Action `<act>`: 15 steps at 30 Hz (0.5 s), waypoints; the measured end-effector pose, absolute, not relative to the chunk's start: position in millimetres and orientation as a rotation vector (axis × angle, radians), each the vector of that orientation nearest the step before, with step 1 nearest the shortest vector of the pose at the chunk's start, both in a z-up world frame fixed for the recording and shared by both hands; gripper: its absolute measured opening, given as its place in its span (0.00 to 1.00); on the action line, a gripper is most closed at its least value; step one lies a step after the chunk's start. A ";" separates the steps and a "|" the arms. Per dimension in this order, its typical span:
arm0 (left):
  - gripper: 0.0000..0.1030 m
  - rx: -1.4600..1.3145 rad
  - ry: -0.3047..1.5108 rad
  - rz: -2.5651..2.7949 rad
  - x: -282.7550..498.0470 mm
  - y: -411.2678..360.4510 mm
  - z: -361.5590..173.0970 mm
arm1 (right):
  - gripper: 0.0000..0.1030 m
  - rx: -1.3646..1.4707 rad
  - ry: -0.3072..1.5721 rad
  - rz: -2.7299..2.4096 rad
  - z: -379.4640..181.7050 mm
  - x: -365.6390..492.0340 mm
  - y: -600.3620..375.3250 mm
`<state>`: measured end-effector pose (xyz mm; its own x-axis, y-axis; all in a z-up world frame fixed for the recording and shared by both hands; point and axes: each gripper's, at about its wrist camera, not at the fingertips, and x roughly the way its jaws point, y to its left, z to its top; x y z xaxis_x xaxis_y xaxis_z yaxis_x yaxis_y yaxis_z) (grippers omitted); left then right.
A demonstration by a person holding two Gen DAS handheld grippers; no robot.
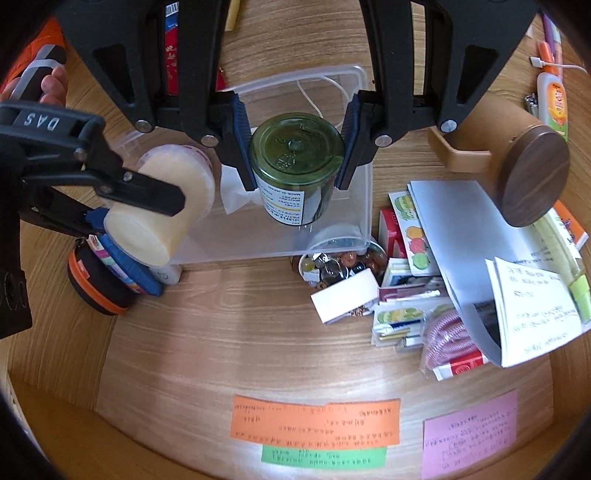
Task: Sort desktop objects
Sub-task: 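Lower the cream jar into the box with the right tool while the left tool lowers the bottle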
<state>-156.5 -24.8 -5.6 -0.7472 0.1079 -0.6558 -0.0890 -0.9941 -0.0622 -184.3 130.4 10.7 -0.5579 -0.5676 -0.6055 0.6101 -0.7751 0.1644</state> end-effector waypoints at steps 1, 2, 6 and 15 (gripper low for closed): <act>0.40 -1.073 -0.042 2.838 -157.9 -24.8 -6.9 | 0.53 0.870 0.093 -2.297 8.1 -185.1 127.6; 0.40 -1.077 -0.044 2.835 -159.6 -25.1 -8.4 | 0.53 0.874 0.097 -2.293 6.7 -185.9 126.0; 0.40 -1.084 -0.022 2.834 -162.2 -24.3 -14.2 | 0.53 0.893 0.126 -2.277 -1.9 -188.2 119.1; 0.40 -1.120 -0.002 2.811 -166.0 -23.7 -29.2 | 0.53 0.938 0.146 -2.265 -15.8 -197.2 114.0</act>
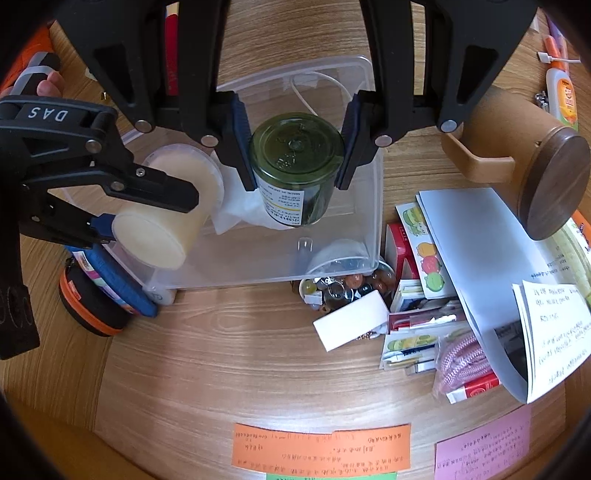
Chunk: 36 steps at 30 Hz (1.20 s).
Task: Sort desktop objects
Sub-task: 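Lower the cream jar into the box with the right tool while the left tool lowers the bottle, then open both tools and withdraw them from the clear box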
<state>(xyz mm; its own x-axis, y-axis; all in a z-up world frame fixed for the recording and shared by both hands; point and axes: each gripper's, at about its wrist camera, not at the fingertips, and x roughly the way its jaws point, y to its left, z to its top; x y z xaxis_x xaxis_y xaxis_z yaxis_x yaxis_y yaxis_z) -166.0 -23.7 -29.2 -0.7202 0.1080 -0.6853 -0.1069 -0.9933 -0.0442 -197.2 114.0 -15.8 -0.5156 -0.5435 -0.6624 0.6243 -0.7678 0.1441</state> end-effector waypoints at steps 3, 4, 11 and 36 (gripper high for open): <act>0.40 -1.142 -0.013 2.797 -168.2 -25.7 -33.4 | 0.53 0.929 0.166 -2.270 -15.9 -195.6 112.1; 0.40 -1.147 -0.012 2.795 -168.6 -25.8 -34.1 | 0.53 0.926 0.175 -2.271 -15.6 -194.9 111.1; 0.40 -1.169 -0.001 2.793 -169.4 -24.1 -38.3 | 0.53 0.950 0.189 -2.220 -22.6 -190.7 105.9; 0.49 -1.155 0.054 2.794 -165.0 -18.2 -40.1 | 0.53 0.923 0.199 -2.233 -22.9 -186.4 111.0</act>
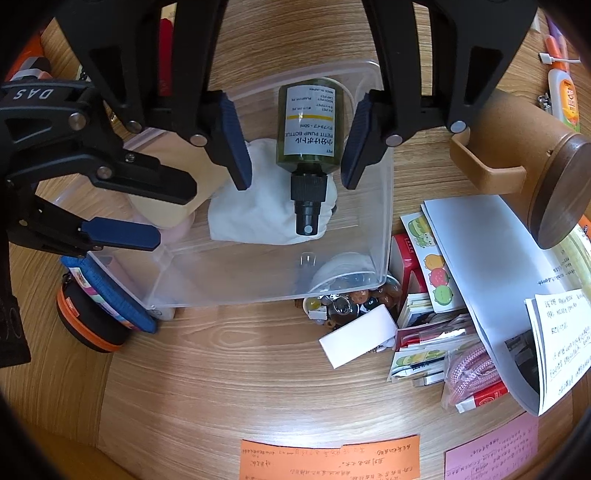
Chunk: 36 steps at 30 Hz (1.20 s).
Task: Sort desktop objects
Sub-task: 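Open both tools and withdraw them from the clear box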
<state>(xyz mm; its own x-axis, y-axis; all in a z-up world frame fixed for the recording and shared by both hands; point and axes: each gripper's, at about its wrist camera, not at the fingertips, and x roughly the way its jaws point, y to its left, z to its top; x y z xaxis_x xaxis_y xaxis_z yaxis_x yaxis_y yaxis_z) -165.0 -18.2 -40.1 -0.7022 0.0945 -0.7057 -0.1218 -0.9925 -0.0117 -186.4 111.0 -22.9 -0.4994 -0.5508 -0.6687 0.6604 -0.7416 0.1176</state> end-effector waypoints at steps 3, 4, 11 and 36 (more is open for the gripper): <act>0.55 -1.149 0.050 2.781 -165.0 -17.1 -40.0 | 0.54 0.920 0.179 -2.231 -21.5 -186.2 113.4; 0.56 -1.146 0.042 2.776 -165.0 -17.2 -39.7 | 0.54 0.916 0.169 -2.230 -20.6 -186.2 114.4; 0.66 -1.116 0.024 2.805 -162.1 -16.0 -32.6 | 0.64 0.888 0.076 -2.238 -12.1 -186.3 122.2; 0.98 -0.989 0.045 2.958 -88.1 -20.0 11.0 | 0.93 0.731 0.243 -2.528 33.1 -108.0 166.4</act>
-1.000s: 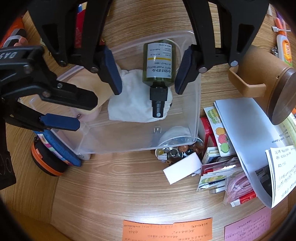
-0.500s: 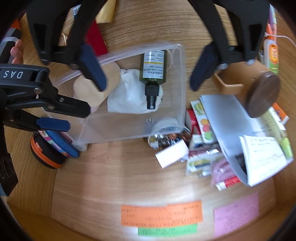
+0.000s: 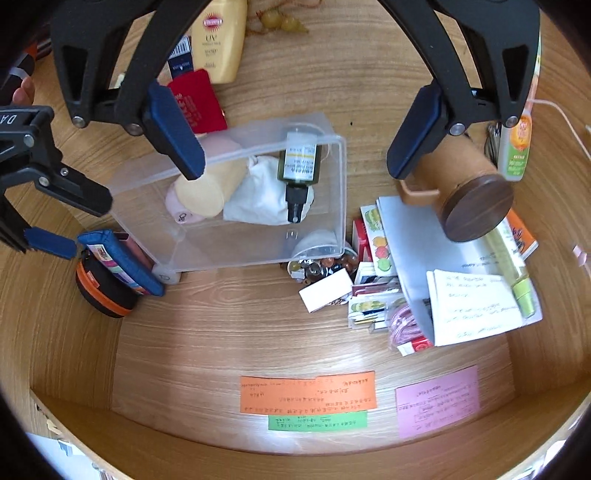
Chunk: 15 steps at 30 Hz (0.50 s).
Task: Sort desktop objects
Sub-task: 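Open both tools and withdraw them from the clear box, then grasp the green gourd charm with the left tool while the right tool grasps the dice keychain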
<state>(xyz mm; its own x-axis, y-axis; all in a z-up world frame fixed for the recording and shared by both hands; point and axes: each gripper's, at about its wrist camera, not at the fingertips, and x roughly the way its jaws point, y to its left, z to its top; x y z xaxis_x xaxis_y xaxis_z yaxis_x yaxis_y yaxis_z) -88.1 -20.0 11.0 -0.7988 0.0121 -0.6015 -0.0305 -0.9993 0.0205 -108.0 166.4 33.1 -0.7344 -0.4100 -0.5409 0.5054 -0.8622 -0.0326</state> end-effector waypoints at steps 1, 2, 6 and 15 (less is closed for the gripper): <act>0.98 -0.991 0.042 2.960 -85.2 -21.1 9.9 | 0.93 0.734 0.237 -2.535 31.7 -105.3 169.7; 0.98 -0.995 0.037 2.963 -81.2 -21.8 8.6 | 0.93 0.741 0.223 -2.541 29.4 -101.8 175.3; 0.98 -1.031 0.014 2.956 -70.0 -24.8 -0.2 | 0.93 0.788 0.175 -2.550 19.6 -96.1 189.9; 0.98 -1.172 -0.008 2.917 -46.5 -31.6 -36.3 | 0.93 0.878 0.178 -2.549 -13.0 -76.5 208.6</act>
